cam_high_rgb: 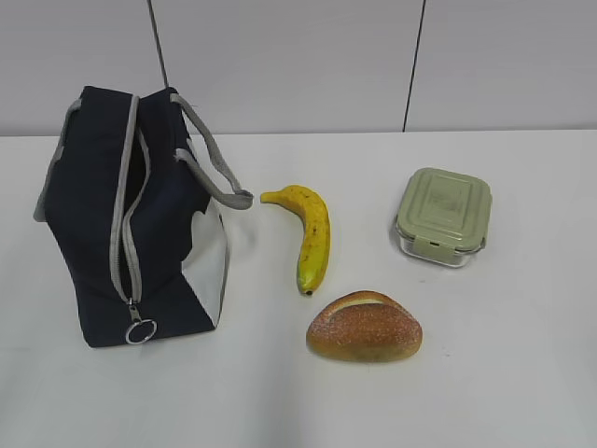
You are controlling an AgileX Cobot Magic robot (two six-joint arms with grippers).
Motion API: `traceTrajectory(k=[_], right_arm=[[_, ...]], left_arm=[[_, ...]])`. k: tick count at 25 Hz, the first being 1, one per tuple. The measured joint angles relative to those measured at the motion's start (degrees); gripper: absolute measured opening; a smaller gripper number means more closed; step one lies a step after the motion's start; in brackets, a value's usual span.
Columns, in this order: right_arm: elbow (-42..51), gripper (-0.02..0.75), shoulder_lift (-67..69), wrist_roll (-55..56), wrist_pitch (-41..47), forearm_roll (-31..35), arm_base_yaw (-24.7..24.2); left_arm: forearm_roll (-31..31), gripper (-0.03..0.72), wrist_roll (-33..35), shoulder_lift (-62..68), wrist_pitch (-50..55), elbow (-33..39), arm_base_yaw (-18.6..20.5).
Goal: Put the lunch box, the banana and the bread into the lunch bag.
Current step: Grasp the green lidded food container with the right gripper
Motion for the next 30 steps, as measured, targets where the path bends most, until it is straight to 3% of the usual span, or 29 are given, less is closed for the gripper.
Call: traceTrajectory(k=[14, 21, 30], right_arm=[[0.0, 0.526, 0.0, 0.0, 0.0, 0.0, 0.0], [0.0, 0.526, 0.0, 0.0, 0.0, 0.0, 0.0], [0.0, 0.526, 0.0, 0.0, 0.0, 0.0, 0.0]], left_arm=[[-2.64, 0.595, 0.0, 3.29, 0.03, -1.84, 0.0], [-4.02, 0.593, 0.0, 19.84, -1.04, -12.21, 0.0], [-14.33, 0.584, 0.0, 47.2, -3.69, -28.74, -0.43]])
